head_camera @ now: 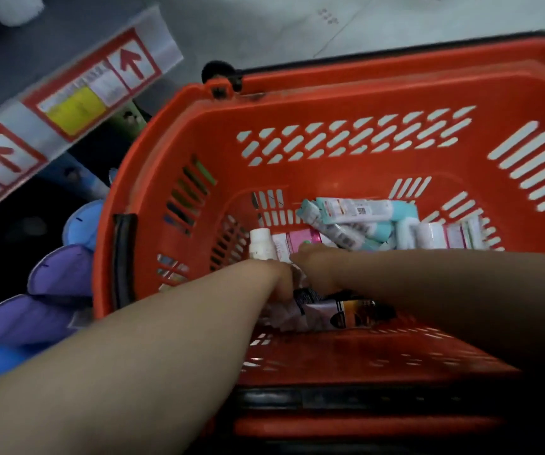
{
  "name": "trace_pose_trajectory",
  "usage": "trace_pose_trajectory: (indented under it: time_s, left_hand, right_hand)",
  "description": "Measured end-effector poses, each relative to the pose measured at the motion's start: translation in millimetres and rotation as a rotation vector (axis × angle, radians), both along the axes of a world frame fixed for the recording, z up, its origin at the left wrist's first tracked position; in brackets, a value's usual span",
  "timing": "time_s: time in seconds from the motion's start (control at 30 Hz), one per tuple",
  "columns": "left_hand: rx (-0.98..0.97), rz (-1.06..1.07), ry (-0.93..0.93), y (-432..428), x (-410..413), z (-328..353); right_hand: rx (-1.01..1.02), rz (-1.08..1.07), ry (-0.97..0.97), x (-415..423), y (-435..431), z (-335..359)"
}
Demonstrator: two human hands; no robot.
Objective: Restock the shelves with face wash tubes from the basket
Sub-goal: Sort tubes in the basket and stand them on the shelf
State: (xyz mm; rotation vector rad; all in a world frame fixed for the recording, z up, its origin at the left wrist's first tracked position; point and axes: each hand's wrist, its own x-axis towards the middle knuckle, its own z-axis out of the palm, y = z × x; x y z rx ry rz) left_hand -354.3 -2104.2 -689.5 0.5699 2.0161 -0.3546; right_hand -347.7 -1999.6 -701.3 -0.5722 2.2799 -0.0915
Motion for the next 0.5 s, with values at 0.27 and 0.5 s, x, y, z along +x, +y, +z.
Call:
trace_pose_trajectory:
  time_s: [0.27, 0.5]
  left_hand:
    - [0.104, 0.126, 0.015, 1, 9, 0]
    - [0.589, 0.437, 0.134, 3, 6, 73]
  right_hand:
    - [-0.017, -0.145, -0.115, 7, 0, 15]
    - [-0.372, -0.829, -0.221, -16, 25, 99]
